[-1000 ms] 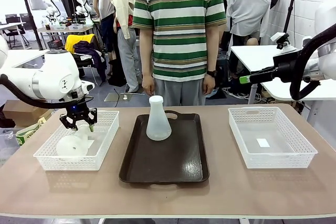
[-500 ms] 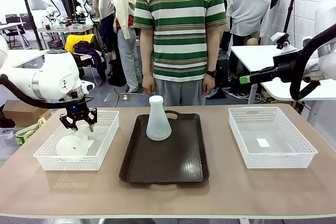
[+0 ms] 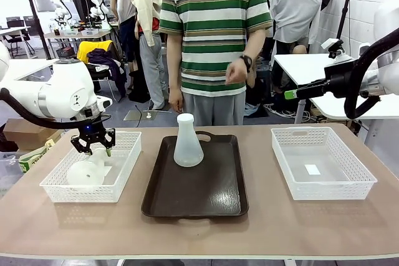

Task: Prepare the laboratory tools.
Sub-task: Place the picked Big flask upright in the Handle tray as directed by the person.

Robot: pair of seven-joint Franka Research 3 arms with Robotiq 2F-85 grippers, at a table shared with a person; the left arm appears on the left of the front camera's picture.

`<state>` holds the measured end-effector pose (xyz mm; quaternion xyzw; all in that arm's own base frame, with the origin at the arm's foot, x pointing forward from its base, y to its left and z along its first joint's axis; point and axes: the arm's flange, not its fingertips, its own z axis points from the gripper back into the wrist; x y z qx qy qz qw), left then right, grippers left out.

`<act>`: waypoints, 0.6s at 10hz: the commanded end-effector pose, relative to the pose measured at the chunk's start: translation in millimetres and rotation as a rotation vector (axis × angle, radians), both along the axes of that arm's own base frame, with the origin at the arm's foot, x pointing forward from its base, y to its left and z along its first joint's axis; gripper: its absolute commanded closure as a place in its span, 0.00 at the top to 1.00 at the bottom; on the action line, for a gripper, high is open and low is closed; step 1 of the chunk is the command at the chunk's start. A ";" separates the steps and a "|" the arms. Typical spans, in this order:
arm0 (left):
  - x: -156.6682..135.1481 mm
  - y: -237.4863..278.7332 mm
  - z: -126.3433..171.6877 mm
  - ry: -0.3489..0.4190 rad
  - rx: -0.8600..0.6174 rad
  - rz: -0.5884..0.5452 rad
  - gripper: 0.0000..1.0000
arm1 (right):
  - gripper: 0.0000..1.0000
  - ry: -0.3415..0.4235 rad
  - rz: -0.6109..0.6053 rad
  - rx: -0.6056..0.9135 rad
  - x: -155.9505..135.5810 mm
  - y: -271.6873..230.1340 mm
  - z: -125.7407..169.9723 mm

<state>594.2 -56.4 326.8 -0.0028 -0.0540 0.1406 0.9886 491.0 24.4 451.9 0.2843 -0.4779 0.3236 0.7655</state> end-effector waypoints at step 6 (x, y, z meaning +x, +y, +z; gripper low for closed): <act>1.2 -0.3 0.4 -0.002 0.001 -0.002 0.00 | 1.00 0.011 -0.007 -0.010 1.2 0.3 2.2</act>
